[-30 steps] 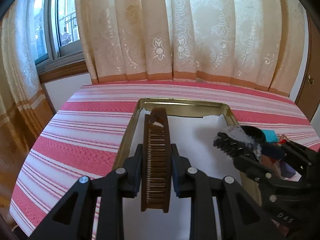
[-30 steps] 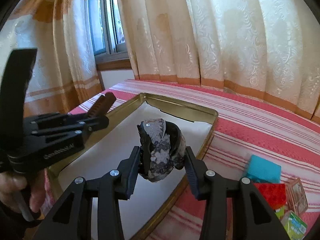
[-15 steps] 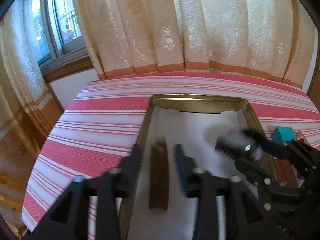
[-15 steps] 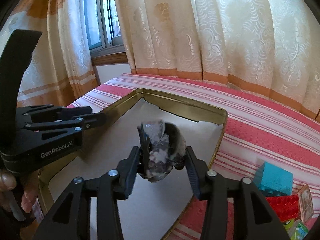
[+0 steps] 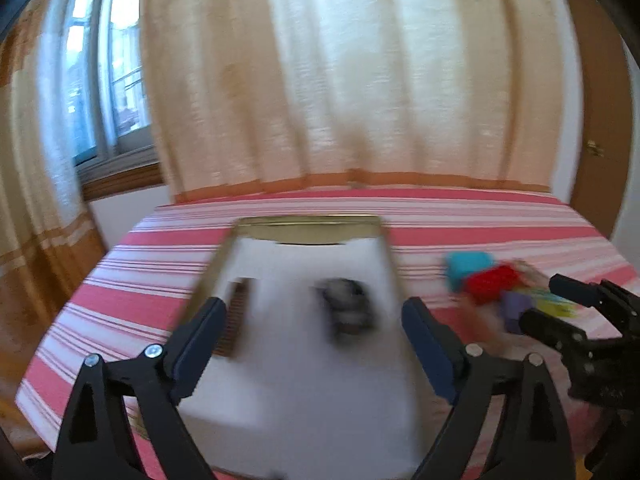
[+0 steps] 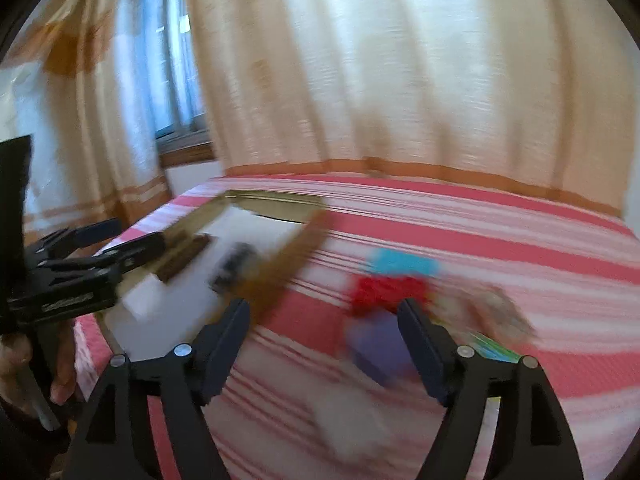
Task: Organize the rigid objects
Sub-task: 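Grasp the white plug adapter with the left gripper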
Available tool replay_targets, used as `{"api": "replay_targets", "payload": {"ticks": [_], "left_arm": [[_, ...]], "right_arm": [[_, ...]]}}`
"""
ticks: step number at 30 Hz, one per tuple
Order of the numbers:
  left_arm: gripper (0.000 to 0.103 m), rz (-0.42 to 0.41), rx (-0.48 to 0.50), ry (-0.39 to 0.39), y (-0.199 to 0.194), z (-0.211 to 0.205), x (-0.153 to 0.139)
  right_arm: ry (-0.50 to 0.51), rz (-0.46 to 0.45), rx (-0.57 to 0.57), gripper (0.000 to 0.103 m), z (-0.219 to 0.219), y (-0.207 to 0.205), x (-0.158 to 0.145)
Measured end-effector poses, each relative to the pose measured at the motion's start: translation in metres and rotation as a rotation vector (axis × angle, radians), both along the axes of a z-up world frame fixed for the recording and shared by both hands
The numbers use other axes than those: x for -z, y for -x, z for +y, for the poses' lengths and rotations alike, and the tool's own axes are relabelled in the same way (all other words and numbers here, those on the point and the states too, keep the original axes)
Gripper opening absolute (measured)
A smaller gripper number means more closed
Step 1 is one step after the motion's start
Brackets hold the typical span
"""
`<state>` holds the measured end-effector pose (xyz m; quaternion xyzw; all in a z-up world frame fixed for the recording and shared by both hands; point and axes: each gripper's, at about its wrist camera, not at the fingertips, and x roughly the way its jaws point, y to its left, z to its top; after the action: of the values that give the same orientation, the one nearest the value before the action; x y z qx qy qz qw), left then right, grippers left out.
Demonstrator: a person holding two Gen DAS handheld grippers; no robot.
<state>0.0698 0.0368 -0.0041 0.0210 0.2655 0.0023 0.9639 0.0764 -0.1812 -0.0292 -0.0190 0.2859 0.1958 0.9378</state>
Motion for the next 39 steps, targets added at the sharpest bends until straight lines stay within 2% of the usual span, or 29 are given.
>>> {"api": "replay_targets", "payload": {"ticks": [5,8,10,15,21,22,25,31,39], "left_arm": [[0.099,0.026,0.172,0.024,0.015,-0.066,0.009],[0.099,0.073,0.242,-0.035,0.012,-0.107,0.023],[0.099,0.115,0.283,-0.039,0.007,-0.125,0.033],[0.099,0.231,0.302,-0.028,-0.012,-0.143,0.053],[0.099,0.302,0.299,-0.035,-0.022,-0.154,0.062],[0.095,0.308,0.301,-0.041,-0.023,-0.155,0.064],[0.068,0.341,0.344,-0.018,-0.025,-0.156,0.067],[0.067,0.31,0.358,0.025,-0.021,-0.15,0.064],[0.067,0.143,0.294,0.056,-0.008,-0.131,0.048]], "right_arm": [[-0.007,0.007,0.138,0.079,-0.059,0.031,0.005],[0.002,-0.012,0.192,0.08,-0.082,0.044,0.009],[0.014,-0.023,0.229,0.081,-0.094,0.046,0.012],[-0.014,-0.029,0.278,0.081,-0.113,0.044,0.018],[-0.045,-0.015,0.289,0.081,-0.121,0.04,0.028],[-0.045,-0.013,0.288,0.081,-0.121,0.04,0.03],[-0.043,0.001,0.282,0.081,-0.12,0.038,0.035],[-0.042,0.009,0.276,0.081,-0.12,0.037,0.033],[-0.006,0.089,0.229,0.081,-0.1,0.011,0.03]]}}
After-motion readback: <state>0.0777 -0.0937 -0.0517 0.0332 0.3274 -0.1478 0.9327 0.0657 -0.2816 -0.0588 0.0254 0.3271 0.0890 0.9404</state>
